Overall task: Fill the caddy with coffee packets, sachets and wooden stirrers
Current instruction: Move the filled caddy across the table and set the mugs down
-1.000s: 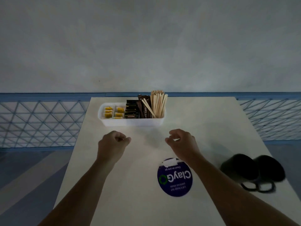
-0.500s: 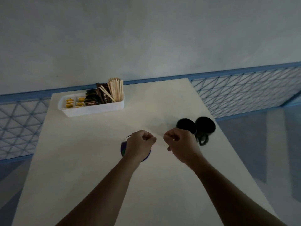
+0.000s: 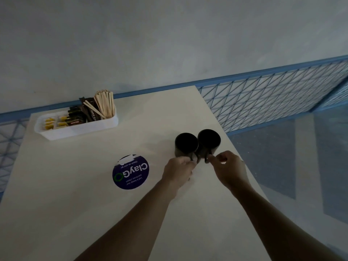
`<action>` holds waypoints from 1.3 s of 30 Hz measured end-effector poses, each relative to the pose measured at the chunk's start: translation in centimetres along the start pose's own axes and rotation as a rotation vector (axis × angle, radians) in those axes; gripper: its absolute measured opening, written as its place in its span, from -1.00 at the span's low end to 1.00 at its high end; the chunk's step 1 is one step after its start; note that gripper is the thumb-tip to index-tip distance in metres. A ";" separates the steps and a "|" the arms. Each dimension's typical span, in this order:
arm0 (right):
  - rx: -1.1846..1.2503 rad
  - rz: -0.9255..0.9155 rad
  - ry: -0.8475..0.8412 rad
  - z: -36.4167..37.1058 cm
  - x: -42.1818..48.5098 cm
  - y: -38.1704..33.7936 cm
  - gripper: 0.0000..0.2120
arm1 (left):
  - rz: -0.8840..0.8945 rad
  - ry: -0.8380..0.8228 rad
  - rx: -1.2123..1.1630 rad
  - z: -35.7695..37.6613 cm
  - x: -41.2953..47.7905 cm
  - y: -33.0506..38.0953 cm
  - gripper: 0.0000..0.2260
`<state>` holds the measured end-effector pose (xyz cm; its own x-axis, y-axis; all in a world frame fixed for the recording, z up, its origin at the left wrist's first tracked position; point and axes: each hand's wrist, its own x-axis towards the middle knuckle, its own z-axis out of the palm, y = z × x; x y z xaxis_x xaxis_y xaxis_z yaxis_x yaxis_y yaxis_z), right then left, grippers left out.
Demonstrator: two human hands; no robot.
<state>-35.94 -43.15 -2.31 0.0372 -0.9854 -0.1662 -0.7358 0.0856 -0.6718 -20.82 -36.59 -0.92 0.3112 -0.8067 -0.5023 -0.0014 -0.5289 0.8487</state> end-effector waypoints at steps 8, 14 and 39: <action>0.201 0.122 -0.197 0.6 1.1 0.2 -0.70 | -0.081 -0.035 -0.182 2.8 1.4 0.0 -0.91; 0.367 0.102 -0.256 0.9 1.6 0.0 -0.80 | -0.072 0.124 -0.222 3.7 2.2 -1.0 -0.86; 0.441 -0.005 -0.289 7.7 6.6 -10.9 -0.77 | 0.054 0.362 -0.154 -12.1 6.6 1.9 -0.81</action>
<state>-22.47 -49.49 -1.64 0.2704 -0.9105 -0.3129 -0.3830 0.1965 -0.9026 -7.27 -39.71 -0.64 0.6299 -0.6725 -0.3886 0.1070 -0.4204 0.9010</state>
